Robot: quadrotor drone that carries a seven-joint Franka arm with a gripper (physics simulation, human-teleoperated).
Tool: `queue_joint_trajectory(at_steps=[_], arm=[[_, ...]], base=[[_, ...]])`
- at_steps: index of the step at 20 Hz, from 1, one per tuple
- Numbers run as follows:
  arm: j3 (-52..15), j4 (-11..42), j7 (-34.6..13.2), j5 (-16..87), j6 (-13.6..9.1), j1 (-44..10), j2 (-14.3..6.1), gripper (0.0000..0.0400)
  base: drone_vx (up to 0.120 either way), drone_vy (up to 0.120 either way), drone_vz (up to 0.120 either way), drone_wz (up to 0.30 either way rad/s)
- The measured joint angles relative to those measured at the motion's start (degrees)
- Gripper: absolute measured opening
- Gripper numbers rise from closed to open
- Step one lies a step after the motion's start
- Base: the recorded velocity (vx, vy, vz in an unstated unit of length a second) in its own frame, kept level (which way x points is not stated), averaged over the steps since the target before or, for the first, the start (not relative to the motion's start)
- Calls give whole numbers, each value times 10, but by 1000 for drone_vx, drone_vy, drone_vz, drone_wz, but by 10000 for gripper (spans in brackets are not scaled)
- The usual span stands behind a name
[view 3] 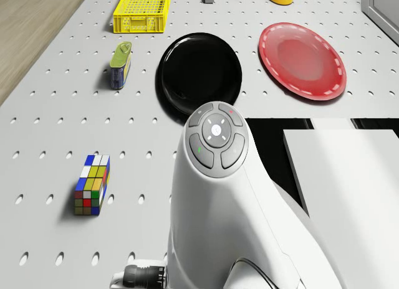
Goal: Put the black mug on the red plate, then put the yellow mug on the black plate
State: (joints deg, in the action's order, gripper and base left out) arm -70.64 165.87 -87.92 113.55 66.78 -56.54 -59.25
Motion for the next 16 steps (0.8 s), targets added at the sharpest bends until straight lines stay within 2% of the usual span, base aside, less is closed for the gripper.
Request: queue_joint_trajectory(at_steps=[8,16], arm=[[-17,0,-22,-3,9,-30,-29,400],[-27,-1,-33,-14,28,-43,-54,400]], base=[[120,0,-120,0],[0,0,-110,0]])
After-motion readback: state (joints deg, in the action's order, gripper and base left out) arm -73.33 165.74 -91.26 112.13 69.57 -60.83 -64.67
